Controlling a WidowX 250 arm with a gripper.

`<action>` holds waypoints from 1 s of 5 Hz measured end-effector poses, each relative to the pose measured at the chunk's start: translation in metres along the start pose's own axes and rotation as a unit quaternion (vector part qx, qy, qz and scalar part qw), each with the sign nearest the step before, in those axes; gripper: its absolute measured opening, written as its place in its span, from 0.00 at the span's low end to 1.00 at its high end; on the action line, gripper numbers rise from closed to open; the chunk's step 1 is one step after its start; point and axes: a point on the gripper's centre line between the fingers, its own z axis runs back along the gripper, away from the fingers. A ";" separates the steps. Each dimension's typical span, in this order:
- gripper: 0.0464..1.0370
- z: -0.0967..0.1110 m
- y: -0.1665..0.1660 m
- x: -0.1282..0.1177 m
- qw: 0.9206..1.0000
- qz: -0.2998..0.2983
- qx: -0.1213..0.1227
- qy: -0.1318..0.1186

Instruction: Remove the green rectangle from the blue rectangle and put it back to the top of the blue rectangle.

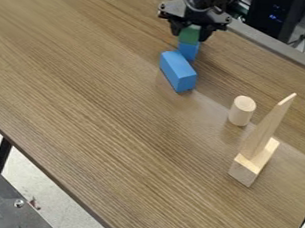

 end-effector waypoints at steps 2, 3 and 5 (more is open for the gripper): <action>0.61 0.000 -0.002 -0.001 1.000 0.001 -0.005 0.003; 0.90 0.000 -0.002 -0.002 1.000 -0.005 -0.007 0.006; 0.96 0.000 -0.005 -0.002 1.000 -0.004 -0.019 0.006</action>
